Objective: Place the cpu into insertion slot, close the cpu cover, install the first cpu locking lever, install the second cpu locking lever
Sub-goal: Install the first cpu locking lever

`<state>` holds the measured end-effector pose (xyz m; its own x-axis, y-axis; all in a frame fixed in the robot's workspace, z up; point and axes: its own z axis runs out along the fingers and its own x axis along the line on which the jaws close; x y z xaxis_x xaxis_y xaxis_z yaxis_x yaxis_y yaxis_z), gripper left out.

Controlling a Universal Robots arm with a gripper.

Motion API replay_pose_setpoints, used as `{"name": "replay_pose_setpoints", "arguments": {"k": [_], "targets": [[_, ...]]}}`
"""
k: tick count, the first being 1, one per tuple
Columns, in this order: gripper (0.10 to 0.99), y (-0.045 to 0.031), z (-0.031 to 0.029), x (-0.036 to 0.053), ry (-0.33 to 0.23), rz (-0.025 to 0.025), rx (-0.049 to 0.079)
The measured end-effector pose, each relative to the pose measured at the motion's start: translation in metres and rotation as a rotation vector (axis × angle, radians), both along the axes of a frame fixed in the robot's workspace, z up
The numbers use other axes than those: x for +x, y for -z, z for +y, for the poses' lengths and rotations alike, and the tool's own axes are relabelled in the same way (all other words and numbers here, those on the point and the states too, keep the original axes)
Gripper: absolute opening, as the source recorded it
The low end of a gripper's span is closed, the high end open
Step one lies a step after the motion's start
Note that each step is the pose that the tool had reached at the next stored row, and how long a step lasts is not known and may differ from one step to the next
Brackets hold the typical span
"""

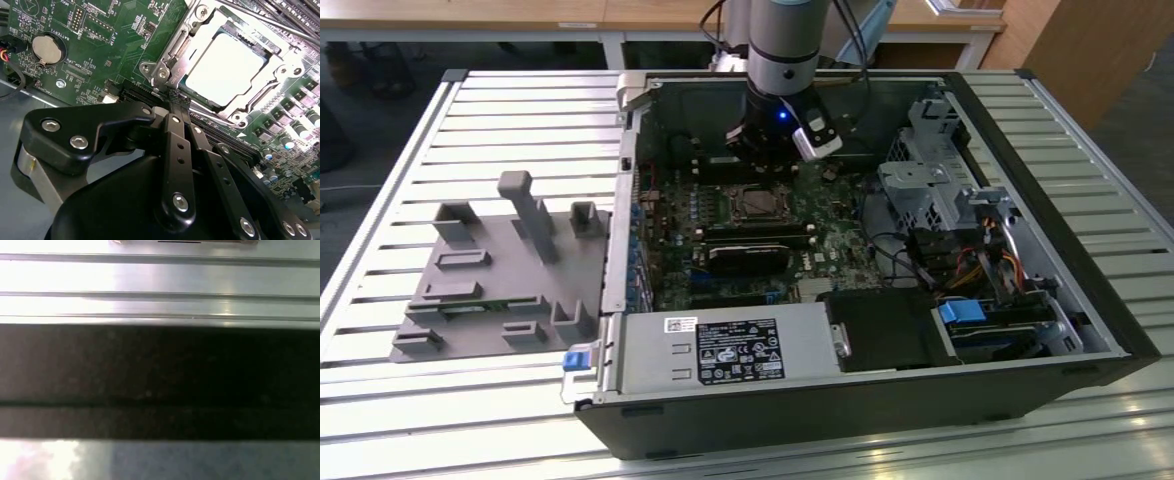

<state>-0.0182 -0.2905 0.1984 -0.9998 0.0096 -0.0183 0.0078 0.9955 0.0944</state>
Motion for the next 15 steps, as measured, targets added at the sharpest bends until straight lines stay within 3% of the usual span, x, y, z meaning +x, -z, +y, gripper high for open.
{"name": "replay_pose_setpoints", "arguments": {"k": [15], "targets": [[0.11,0.0004,0.0,0.0002,0.0,0.0001,-0.01]]}}
